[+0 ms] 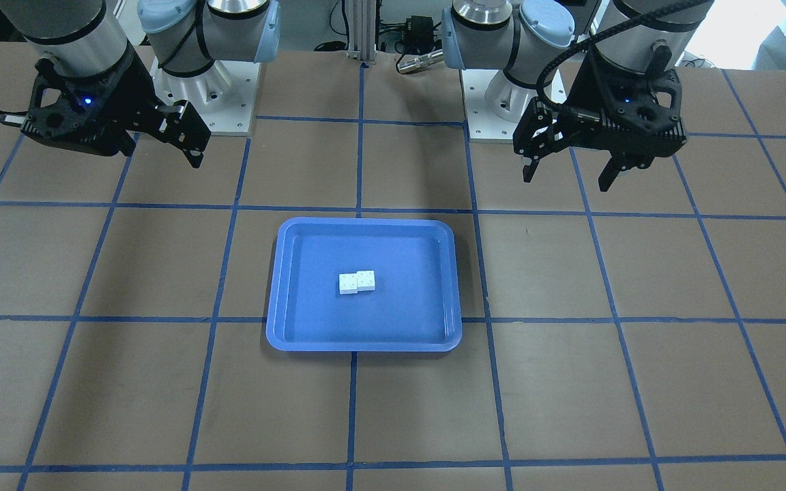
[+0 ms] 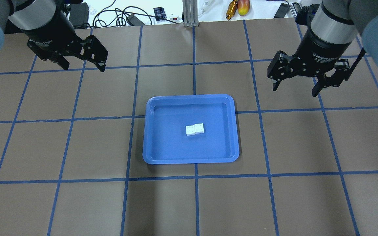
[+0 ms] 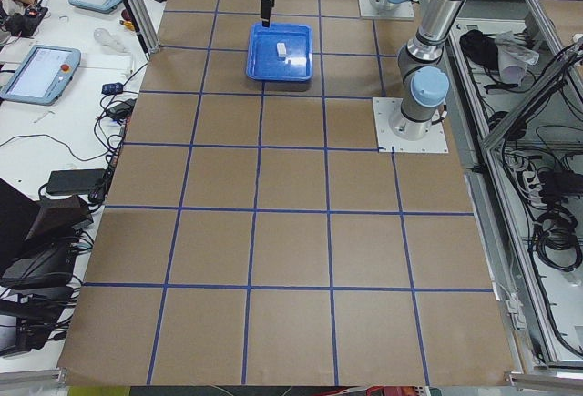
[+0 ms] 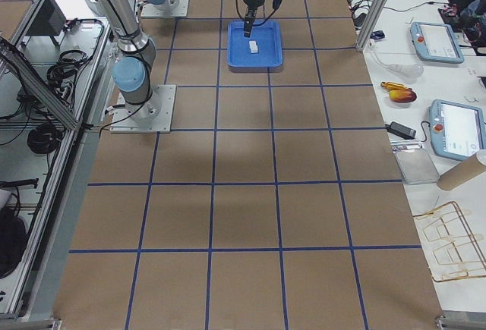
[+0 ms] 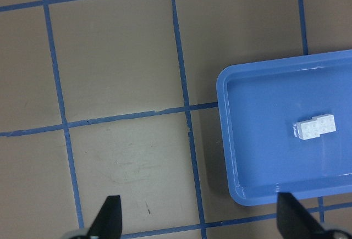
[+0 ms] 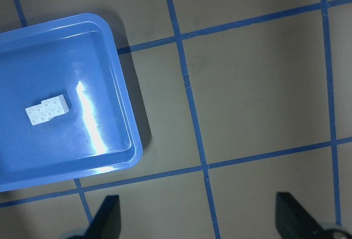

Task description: Assemble white blocks and place on blue tray

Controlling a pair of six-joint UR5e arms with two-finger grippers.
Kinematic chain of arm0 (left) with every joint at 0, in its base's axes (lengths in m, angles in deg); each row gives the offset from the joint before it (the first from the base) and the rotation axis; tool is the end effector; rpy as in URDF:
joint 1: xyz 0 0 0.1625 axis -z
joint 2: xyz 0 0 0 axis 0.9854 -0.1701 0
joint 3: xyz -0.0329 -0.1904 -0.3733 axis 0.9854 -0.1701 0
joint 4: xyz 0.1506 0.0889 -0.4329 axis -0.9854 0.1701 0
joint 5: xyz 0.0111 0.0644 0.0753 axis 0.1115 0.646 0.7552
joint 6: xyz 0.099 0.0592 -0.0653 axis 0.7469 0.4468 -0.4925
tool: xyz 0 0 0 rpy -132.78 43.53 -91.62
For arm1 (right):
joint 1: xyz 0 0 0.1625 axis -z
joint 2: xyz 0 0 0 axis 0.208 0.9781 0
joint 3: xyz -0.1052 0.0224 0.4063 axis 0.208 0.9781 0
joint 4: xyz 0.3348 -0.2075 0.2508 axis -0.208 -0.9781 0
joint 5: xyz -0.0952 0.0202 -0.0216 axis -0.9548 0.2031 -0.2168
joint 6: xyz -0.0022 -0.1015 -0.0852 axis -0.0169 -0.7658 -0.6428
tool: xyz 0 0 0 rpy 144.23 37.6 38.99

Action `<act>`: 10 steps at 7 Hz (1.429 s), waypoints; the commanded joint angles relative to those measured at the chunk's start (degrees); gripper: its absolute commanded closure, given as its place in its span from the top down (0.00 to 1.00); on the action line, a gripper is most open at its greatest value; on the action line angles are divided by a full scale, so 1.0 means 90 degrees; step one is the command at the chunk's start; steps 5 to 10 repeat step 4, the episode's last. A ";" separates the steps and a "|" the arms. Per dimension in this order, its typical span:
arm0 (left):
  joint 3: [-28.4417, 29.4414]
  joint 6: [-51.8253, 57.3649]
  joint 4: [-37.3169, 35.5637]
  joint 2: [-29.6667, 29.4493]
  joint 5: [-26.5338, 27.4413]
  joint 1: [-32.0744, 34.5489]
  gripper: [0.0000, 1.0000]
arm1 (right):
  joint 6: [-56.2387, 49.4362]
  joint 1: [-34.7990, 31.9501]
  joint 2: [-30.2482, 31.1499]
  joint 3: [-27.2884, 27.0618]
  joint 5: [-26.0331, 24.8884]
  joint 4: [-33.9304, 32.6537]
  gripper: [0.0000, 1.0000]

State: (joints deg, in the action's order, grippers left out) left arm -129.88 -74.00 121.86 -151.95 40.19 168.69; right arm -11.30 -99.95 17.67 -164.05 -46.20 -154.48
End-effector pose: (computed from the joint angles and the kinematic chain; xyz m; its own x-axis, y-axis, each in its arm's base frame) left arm -0.1211 -0.5569 0.4822 -0.9932 0.1161 0.0058 0.1150 0.9888 -0.0950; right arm 0.1208 -0.5205 0.4390 -0.9787 0.2026 -0.0322 0.1994 0.9764 0.0835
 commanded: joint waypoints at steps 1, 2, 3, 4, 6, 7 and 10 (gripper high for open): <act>-0.0002 -0.0062 0.0017 0.0031 0.0006 0.0002 1.00 | -0.0006 -0.0004 -0.0004 -0.0003 0.0003 -0.0146 1.00; 0.0036 -0.0053 0.0017 0.0031 0.0007 -0.0007 1.00 | -0.0006 -0.0004 0.0006 -0.0003 0.0013 -0.0156 1.00; 0.0037 -0.0053 0.0027 0.0031 0.0007 -0.0007 1.00 | -0.0006 -0.0014 0.0006 -0.0003 0.0003 -0.0166 1.00; 0.0008 -0.0053 0.0027 0.0041 0.0007 -0.0007 1.00 | -0.0026 -0.0004 0.0006 -0.0003 0.0003 -0.0156 1.00; 0.0008 -0.0053 0.0027 0.0041 0.0007 -0.0007 1.00 | -0.0026 -0.0004 0.0006 -0.0003 0.0003 -0.0156 1.00; 0.0008 -0.0053 0.0027 0.0041 0.0007 -0.0007 1.00 | -0.0026 -0.0004 0.0006 -0.0003 0.0003 -0.0156 1.00; 0.0008 -0.0053 0.0027 0.0041 0.0007 -0.0007 1.00 | -0.0026 -0.0004 0.0006 -0.0003 0.0003 -0.0156 1.00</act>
